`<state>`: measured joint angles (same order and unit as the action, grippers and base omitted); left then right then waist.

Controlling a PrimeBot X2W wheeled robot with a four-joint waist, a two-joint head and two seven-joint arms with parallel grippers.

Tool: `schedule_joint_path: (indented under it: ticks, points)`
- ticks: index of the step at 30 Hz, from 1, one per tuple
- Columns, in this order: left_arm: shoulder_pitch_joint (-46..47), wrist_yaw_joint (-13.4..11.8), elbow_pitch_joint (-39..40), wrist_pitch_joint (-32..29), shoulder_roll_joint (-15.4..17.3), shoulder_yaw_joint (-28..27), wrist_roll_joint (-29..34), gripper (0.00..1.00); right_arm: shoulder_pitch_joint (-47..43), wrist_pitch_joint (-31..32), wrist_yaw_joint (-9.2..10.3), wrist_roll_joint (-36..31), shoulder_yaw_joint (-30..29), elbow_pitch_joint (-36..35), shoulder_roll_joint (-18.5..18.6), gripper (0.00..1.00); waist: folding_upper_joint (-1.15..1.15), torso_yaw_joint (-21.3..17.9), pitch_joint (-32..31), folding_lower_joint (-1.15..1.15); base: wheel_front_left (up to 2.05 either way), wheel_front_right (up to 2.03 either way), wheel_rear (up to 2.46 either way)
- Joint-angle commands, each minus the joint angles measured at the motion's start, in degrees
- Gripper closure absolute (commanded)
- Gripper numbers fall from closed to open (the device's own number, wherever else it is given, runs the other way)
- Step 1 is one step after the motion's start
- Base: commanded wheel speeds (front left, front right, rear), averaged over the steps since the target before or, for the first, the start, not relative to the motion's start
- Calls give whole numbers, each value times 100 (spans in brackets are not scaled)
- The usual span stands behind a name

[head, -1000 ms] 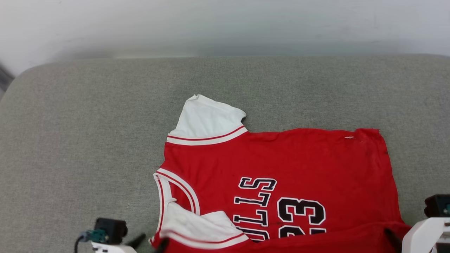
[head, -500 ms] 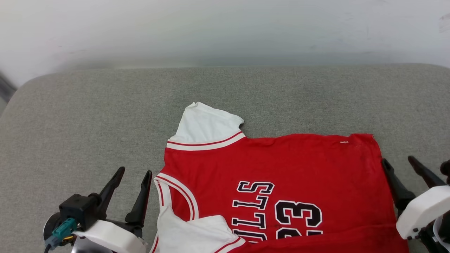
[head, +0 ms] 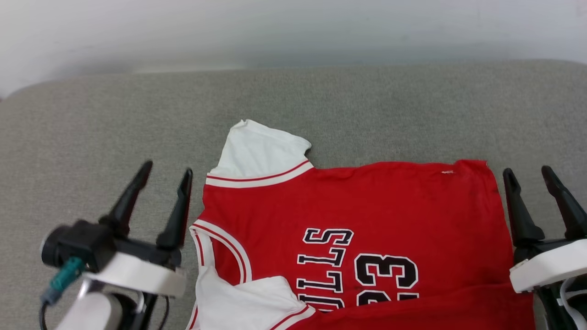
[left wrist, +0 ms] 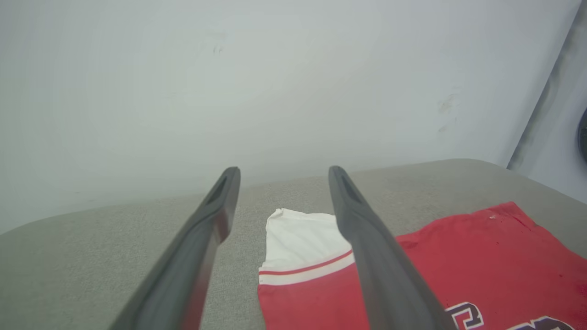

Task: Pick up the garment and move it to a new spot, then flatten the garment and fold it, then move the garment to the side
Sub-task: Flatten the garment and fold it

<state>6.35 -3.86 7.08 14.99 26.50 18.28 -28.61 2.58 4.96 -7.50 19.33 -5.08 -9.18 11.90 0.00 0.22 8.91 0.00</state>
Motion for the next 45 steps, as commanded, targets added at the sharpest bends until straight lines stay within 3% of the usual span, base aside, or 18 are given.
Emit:
schedule_joint_path:
  ticks: [1, 9, 14, 19, 25, 28, 35, 36, 38, 41, 45]
  points:
    - [345, 145, -115, 7, 108, -54, 16, 0, 125, -111, 3, -22, 49, -46, -100, 0, 0, -118, 249, 0, 0, 0, 0]
    - [2066, 868, -837, -1212, 679, 163, -79, 0, 506, -397, 3, -126, 317, -79, -275, 0, 0, -580, 973, 0, 0, 0, 0]
    - [3061, 1100, -1312, -2355, 1057, 646, -396, 0, 706, -567, 3, -146, 443, 2, -409, 0, 0, -895, 1362, 0, 0, 0, 0]
    - [3928, 1129, -1796, -3708, 1427, 1354, -1262, 0, 827, -713, 3, -91, 614, 162, -509, 0, 0, -1142, 1663, 0, 0, 0, 0]
    - [4424, 1128, -2283, -4745, 1778, 1747, -1837, 0, 961, -898, 3, 14, 783, 338, -627, 0, 0, -1427, 1867, 0, 0, 0, 0]
    - [4610, 1129, -2624, -4932, 1924, 1751, -1877, 0, 997, -969, 3, 85, 919, 400, -671, 0, 0, -1568, 1976, 0, 0, 0, 0]
    - [4656, 1025, -3165, -5723, 1837, 1860, -2202, 0, 1036, -1042, 3, -104, 966, 534, -651, 0, 0, -1687, 2127, 0, 0, 0, 0]
    - [4641, 987, -3206, -5907, 1819, 1882, -2273, 26, 1045, -1041, 3, -111, 954, 533, -661, 0, 0, -1688, 2136, 0, 0, 0, 0]
    - [4582, 947, -3210, -6284, 1777, 1945, -2441, 100, 1046, -1012, 3, -138, 933, 540, -672, 0, 0, -1682, 2140, 0, 0, 0, 0]
    - [4588, 892, -3094, -6533, 1724, 1958, -2585, 100, 1054, -947, 3, -195, 901, 565, -667, 0, 0, -1633, 2126, 0, 0, 0, 0]
    - [4598, 860, -2924, -6224, 1650, 1846, -2581, 100, 1038, -865, 3, -252, 866, 608, -651, 0, 0, -1534, 2010, 0, 0, 0, 0]
